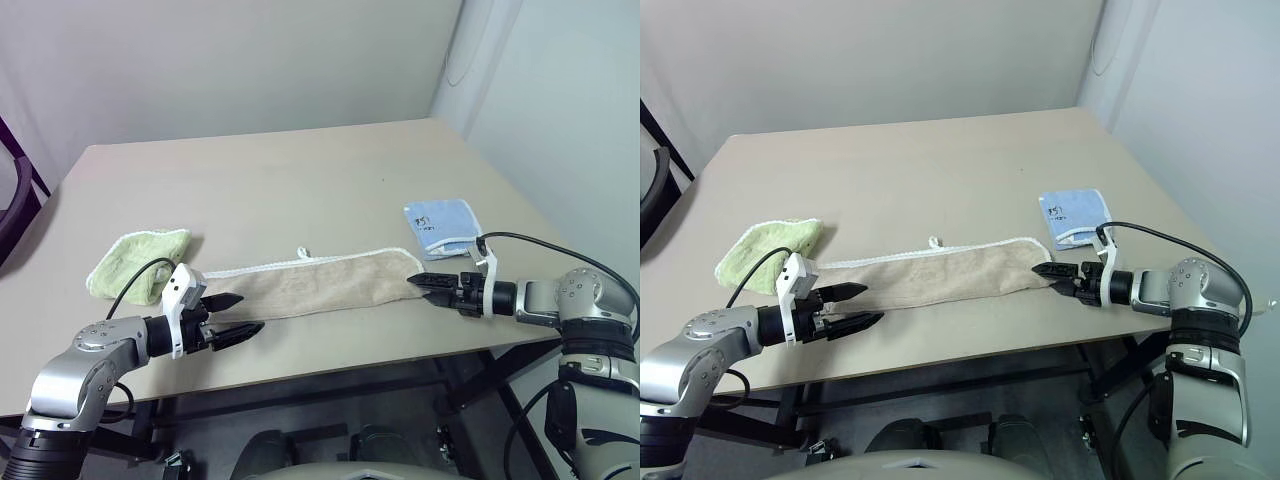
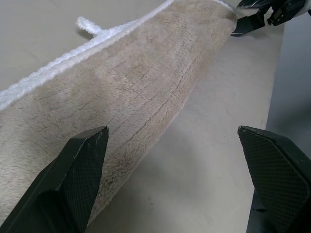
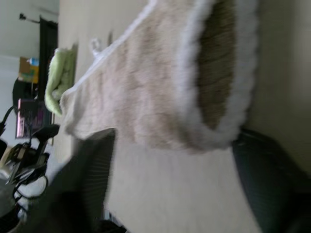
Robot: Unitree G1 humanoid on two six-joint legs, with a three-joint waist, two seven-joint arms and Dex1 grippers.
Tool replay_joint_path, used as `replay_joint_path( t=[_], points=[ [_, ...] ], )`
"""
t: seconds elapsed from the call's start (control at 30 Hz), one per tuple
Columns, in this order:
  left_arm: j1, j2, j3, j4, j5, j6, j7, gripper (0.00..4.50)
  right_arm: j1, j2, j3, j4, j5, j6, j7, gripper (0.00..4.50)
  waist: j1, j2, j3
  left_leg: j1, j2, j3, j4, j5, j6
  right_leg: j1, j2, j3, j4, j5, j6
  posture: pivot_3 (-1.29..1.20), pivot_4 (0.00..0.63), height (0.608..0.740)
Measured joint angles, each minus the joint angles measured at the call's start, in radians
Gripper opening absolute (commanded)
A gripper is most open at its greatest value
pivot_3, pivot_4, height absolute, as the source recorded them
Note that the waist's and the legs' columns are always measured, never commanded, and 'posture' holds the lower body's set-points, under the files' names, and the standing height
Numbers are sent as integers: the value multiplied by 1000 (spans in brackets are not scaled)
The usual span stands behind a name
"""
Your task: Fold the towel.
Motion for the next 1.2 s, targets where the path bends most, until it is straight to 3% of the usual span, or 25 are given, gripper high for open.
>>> replay_joint_path(
  t=[0.27,0.5,0.8,0.97,1.2],
  points=[
    [-5,0,-2,8,0,-1,8,4500,-4,39,-19,-3,-9,-23,-75,35,0,0,0,0,0,0,0,0,0,0,1,0,0,0,1,0,0,740],
    [-42,2,-22,31,2,-4,-4,4500,81,19,-54,-103,34,-18,-53,35,8,-1,0,0,0,0,0,0,0,1,1,0,-1,0,2,0,0,740],
    [-83,14,-53,64,6,-4,-20,4500,108,-129,-83,-73,41,-107,12,35,21,-1,1,0,0,1,0,0,1,1,2,0,-2,-1,0,0,0,740],
    [-97,23,-83,92,27,-8,-33,4500,92,-243,-1,-34,-5,-197,93,35,27,-1,1,0,1,1,-1,0,1,2,2,0,-6,-1,0,0,0,740],
    [-116,23,-84,95,27,-8,-42,4500,108,-271,86,-190,-7,-285,217,35,27,-1,1,-1,1,0,-2,-1,3,3,2,0,-12,2,5,0,0,740]
  ],
)
